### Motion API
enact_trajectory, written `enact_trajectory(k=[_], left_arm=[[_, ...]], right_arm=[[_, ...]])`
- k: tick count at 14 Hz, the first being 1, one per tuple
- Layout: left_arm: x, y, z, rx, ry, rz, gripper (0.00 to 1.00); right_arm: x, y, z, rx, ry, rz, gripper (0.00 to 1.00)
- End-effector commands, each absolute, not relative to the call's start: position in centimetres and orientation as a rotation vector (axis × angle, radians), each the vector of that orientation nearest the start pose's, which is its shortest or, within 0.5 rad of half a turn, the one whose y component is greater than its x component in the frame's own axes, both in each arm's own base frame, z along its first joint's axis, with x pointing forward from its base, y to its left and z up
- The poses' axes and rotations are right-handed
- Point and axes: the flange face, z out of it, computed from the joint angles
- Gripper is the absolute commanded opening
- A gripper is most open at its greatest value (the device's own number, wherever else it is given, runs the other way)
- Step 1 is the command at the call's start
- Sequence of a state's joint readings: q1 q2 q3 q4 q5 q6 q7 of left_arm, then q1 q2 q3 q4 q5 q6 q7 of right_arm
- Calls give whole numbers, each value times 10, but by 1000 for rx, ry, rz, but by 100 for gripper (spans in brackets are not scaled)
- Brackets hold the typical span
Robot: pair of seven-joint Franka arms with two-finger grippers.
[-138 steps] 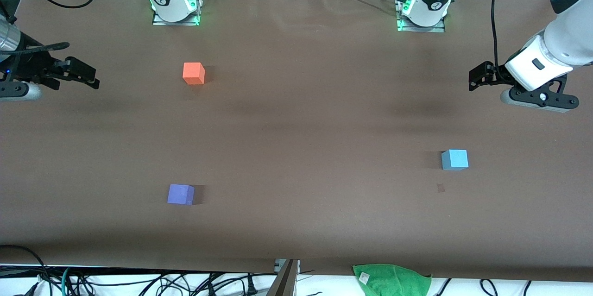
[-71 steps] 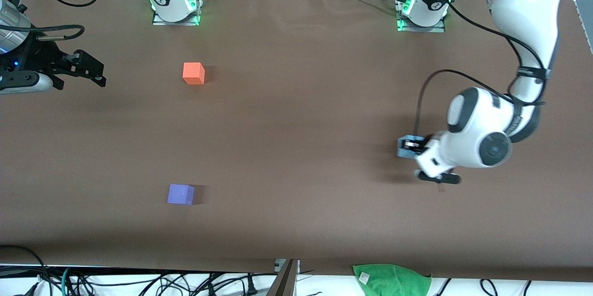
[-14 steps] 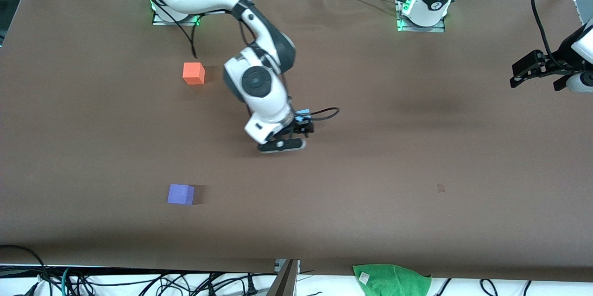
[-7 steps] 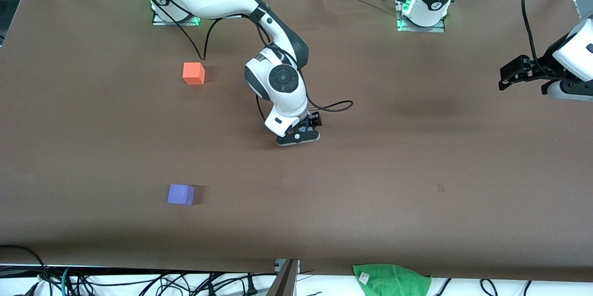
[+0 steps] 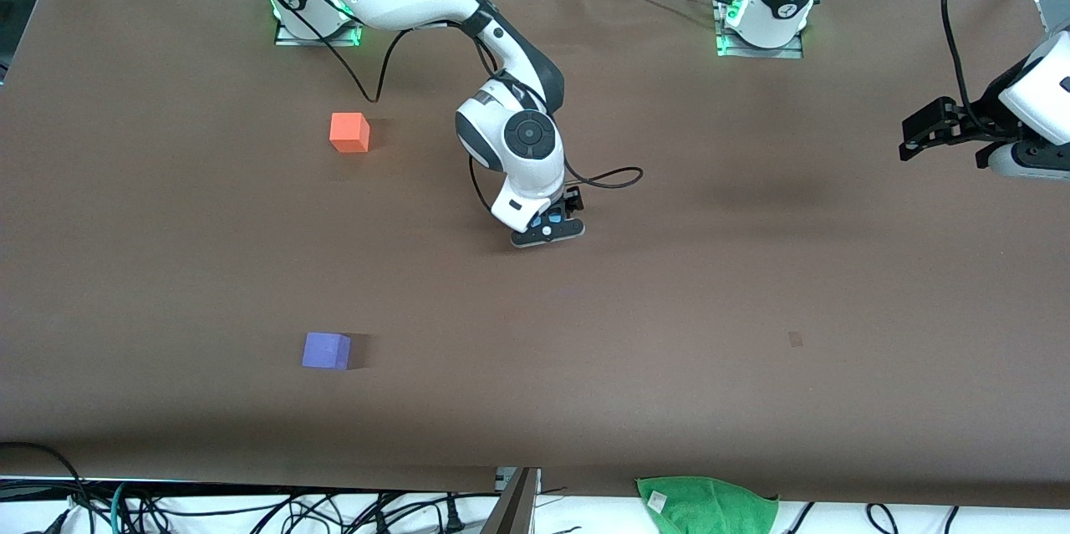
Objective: Place blue block between orange and purple blocks
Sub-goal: 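Close the right gripper on the light-blue block and lift it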
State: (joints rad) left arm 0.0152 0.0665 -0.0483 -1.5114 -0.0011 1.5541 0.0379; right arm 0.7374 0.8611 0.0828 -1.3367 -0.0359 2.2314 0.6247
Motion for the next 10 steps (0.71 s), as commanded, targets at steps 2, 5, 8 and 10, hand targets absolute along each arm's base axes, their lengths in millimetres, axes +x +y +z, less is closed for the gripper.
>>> enact_trajectory(k=[2,5,8,10], left_arm=[[575,-17,620,-3159,95,43,100],[575,-17,621,-3161,95,41,100],[575,-21,621,-3205,96,39,100],[575,-20,625,-3234,89,29,100]], right_arm=[[516,536,218,-3070,-280,-42,100],[514,543,207,-3039,-291,-94,81],[514,543,200,-3042,-298,-99,59],[518,539,200,-3045,-297,-106,38]])
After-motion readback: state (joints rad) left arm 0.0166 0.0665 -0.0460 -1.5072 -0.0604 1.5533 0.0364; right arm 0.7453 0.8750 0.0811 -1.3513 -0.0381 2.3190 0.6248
